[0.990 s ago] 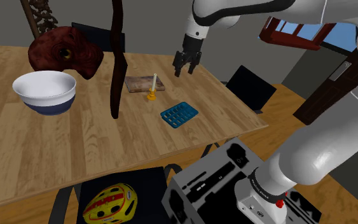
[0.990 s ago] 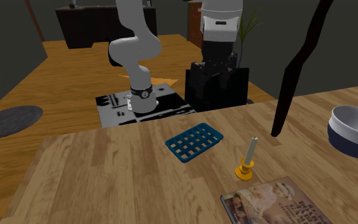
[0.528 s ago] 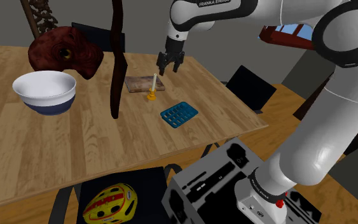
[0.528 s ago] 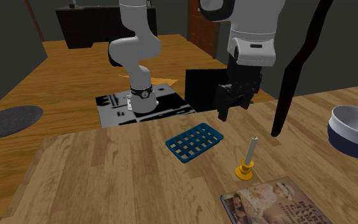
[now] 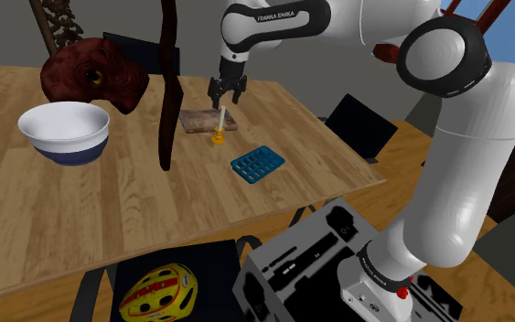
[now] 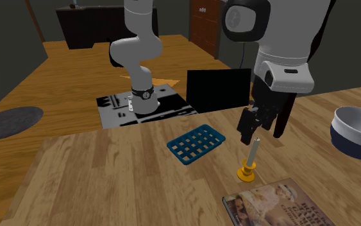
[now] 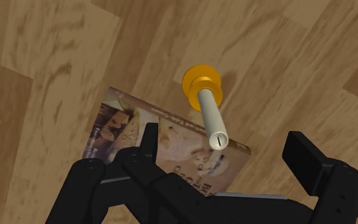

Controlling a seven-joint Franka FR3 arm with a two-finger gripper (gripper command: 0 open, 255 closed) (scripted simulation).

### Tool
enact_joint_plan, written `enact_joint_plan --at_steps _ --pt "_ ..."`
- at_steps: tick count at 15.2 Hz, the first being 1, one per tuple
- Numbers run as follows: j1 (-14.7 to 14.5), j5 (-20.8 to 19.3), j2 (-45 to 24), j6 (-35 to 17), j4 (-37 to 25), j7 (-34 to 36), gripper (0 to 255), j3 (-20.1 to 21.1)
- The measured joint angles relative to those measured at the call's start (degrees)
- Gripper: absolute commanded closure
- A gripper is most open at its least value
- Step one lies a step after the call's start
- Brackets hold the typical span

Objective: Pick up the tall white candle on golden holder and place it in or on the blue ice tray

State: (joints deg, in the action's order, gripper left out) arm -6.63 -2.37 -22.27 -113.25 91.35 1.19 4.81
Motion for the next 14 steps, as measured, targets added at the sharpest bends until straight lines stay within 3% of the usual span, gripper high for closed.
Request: enact_joint_plan --at_steps 5,11,12,14 --pt "0.0 -0.2 -1.2 -3.3 2.1 0.1 0 -0.1" --pt "0.0 -0.2 -1.4 -3.7 2.2 0.2 0 -0.1" --pt "0.0 -0.2 -1.4 -3.7 2.2 0.2 255 -0.1" --pt "0.0 -0.2 -1.4 -3.7 2.2 0.2 255 -0.1"
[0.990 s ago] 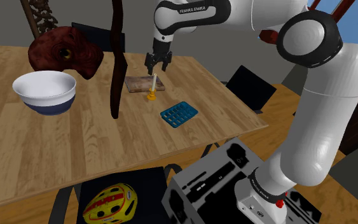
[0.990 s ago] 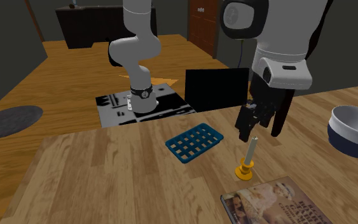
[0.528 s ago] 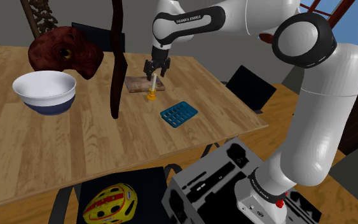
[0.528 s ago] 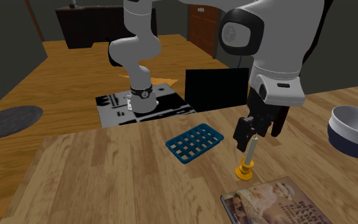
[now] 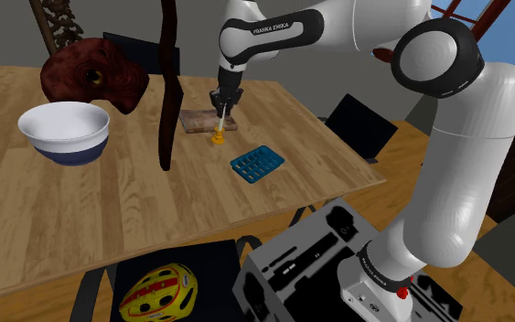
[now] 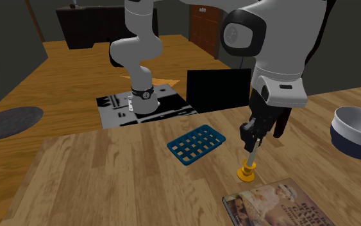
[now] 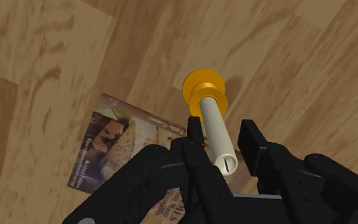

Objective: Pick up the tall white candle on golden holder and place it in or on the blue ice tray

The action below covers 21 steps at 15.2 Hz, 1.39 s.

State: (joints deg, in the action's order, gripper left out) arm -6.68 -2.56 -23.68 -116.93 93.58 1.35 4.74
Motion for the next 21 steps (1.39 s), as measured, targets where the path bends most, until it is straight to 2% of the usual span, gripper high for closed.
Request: enact_joint_plan --at_steps 9,21 --pt "0.0 0.0 0.1 0.3 -0.2 0.0 255 0.0" --pt "-0.1 0.3 2.4 8.2 -5.9 -0.1 255 0.2"
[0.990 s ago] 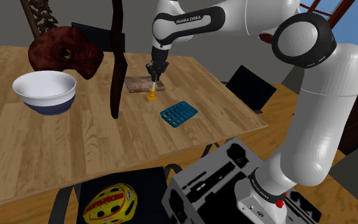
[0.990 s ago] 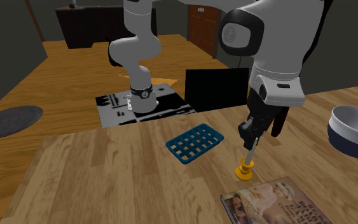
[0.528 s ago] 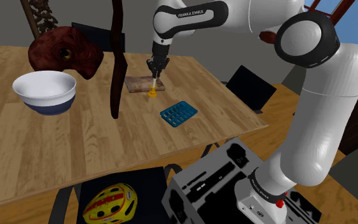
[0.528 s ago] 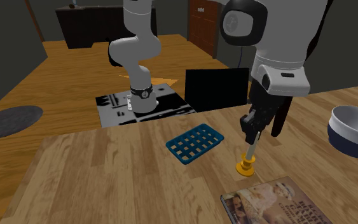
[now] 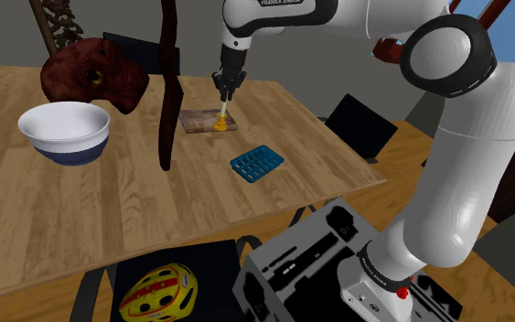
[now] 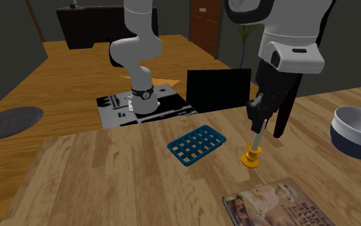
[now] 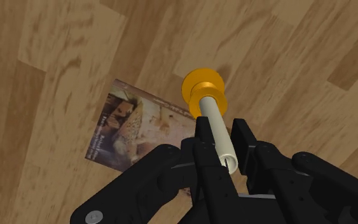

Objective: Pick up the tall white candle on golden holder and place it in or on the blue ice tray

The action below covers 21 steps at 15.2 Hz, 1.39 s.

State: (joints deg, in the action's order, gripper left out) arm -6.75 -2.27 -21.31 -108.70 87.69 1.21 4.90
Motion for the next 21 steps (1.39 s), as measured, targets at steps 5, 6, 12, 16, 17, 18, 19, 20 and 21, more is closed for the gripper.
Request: enact_joint_plan --at_steps 5,6,12,16,17,18,19,20,21 --pt "0.0 0.1 0.6 3.6 -3.0 -0.1 255 0.0" --pt "0.0 0.1 0.4 4.5 -4.1 -0.2 255 0.0" --pt "1.0 1.0 10.7 3.6 7.1 -1.2 255 -0.1" --pt "1.7 1.7 19.3 2.8 16.4 -2.3 255 -0.4" --pt "1.9 1.9 22.2 2.8 19.3 -2.9 255 -0.7" --pt "2.0 2.1 24.0 2.6 21.3 -3.1 255 -0.8" --pt "2.3 2.3 26.9 2.6 24.3 -3.7 255 -1.1" --pt "2.4 2.4 29.0 3.0 25.9 -4.1 255 -1.2" --pt "2.6 2.5 31.5 3.5 27.9 -4.6 255 -1.5"
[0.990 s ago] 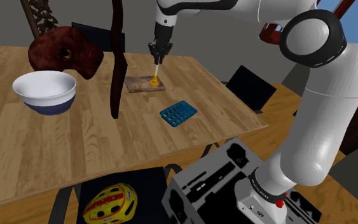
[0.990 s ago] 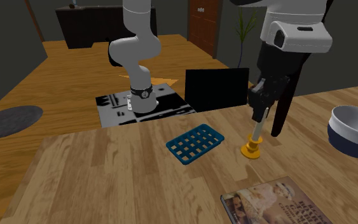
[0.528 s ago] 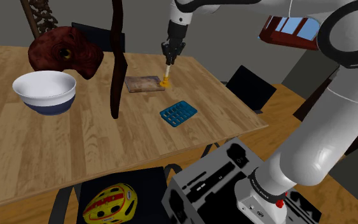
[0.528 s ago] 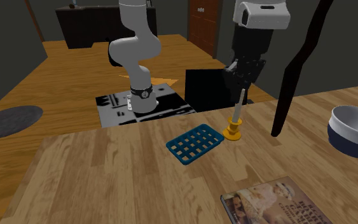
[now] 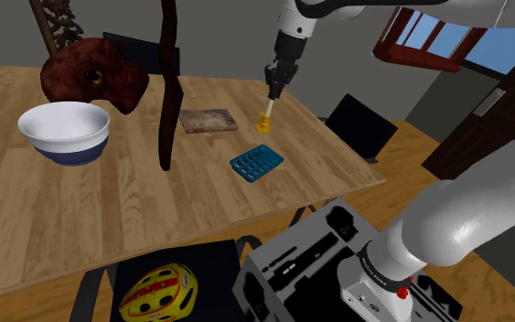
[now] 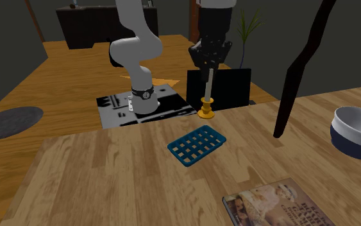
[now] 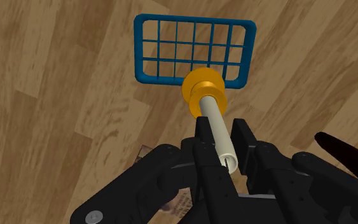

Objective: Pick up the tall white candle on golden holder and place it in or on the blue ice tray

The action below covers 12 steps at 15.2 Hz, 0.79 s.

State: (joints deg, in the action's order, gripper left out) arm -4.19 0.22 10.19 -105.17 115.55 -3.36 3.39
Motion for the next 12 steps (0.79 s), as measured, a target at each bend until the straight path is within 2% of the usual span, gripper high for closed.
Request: enact_joint_plan --at_steps 4,12 --pt "0.1 0.2 5.5 0.0 5.5 -0.7 255 -0.4" --pt "0.2 0.2 5.0 -5.7 10.7 -0.7 255 -0.4"
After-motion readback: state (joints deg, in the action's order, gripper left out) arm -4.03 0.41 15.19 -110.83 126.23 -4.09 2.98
